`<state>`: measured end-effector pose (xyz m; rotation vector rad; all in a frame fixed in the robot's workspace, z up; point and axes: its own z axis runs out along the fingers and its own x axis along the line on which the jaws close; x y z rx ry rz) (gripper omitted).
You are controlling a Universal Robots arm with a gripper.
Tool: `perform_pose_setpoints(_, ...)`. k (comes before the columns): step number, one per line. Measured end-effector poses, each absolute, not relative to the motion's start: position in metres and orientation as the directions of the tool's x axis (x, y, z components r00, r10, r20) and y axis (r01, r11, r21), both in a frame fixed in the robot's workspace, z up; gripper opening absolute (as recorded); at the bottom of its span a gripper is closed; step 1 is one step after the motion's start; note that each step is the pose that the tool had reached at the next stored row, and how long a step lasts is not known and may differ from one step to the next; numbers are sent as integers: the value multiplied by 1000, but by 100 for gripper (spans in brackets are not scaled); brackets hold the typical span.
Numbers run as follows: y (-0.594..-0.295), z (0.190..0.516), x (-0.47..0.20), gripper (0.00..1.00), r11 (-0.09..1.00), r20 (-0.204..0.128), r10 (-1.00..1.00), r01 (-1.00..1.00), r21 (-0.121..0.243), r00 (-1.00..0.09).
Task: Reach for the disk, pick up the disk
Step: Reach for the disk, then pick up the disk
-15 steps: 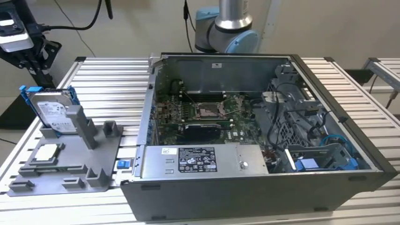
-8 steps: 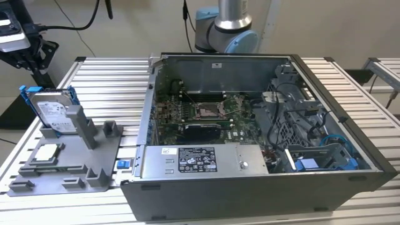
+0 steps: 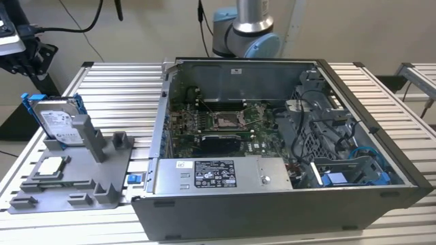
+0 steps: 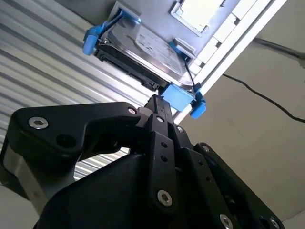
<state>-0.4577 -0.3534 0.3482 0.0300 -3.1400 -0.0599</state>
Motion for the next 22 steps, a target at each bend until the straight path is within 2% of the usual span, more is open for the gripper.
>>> perform_pose_setpoints(11, -370, 347, -468, 0, 999, 0, -19, -19, 38, -1000)
perform_pose_setpoints(22, -372, 347, -464, 0, 999, 1, -19, -19, 38, -1000)
